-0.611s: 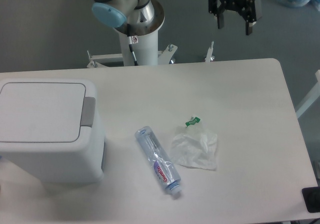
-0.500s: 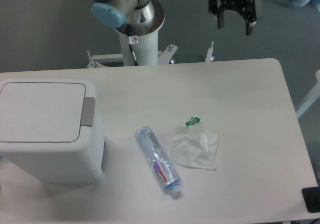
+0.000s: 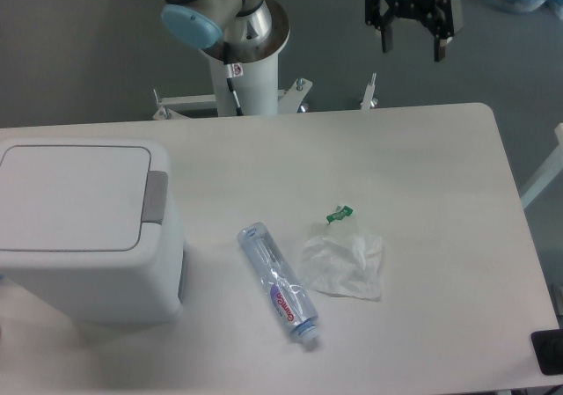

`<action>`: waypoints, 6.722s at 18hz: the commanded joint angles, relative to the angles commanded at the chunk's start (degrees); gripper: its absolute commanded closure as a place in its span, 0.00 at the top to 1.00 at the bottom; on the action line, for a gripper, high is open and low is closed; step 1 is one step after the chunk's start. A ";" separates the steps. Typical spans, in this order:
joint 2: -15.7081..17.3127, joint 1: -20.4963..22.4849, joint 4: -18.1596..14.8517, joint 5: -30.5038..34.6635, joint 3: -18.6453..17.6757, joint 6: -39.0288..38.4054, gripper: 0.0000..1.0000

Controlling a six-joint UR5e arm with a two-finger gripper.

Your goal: Open the trash can

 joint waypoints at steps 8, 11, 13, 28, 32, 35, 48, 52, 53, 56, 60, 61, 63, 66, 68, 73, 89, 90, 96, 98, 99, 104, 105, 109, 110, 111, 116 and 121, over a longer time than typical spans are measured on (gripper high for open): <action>-3.33 -9.48 7.89 -7.21 0.79 -34.01 1.00; -5.18 -12.82 8.61 -10.38 3.07 -46.93 1.00; -5.97 -16.16 8.79 -10.65 3.34 -54.33 1.00; -20.29 -34.80 10.62 -10.92 19.77 -70.00 1.00; -22.50 -36.74 13.18 -10.92 21.53 -71.41 1.00; -22.85 -37.62 13.18 -10.83 21.18 -71.06 1.00; -20.66 -39.29 13.71 -10.74 15.73 -70.71 1.00; -20.39 -39.38 13.80 -10.74 15.21 -70.71 1.00; -20.39 -39.38 13.80 -10.66 15.21 -70.71 1.00; -20.22 -40.08 13.80 -10.65 15.12 -70.71 1.00; -20.22 -40.17 13.80 -10.57 14.94 -70.71 1.00; -20.22 -40.08 13.80 -10.57 14.94 -70.71 1.00; -20.22 -40.17 13.80 -10.57 14.85 -70.71 1.00; -20.30 -40.17 13.80 -10.57 14.94 -70.62 1.00; -20.48 -40.17 13.80 -10.57 14.94 -70.27 1.00; -20.39 -40.17 13.80 -10.57 14.68 -70.27 1.00; -20.48 -40.17 13.80 -10.57 13.98 -70.27 1.00; -20.48 -40.17 13.80 -10.48 13.97 -70.27 1.00; -20.39 -40.17 13.89 -10.48 13.54 -70.27 1.00; -20.39 -40.17 13.89 -10.48 13.54 -70.27 1.00; -20.39 -40.17 13.89 -10.48 13.54 -70.27 1.00; -20.39 -40.17 13.80 -10.48 13.54 -70.36 1.00; -20.39 -40.17 13.80 -10.48 13.62 -70.36 1.00; -20.31 -40.17 13.71 -10.57 13.62 -70.44 1.00; -20.22 -40.17 13.71 -10.57 13.97 -70.88 1.00; -20.13 -40.08 13.88 -10.57 14.32 -71.14 1.00; -19.07 -39.21 13.80 -10.57 18.80 -70.71 1.00; -18.99 -34.90 13.45 -8.03 21.97 -68.26 1.00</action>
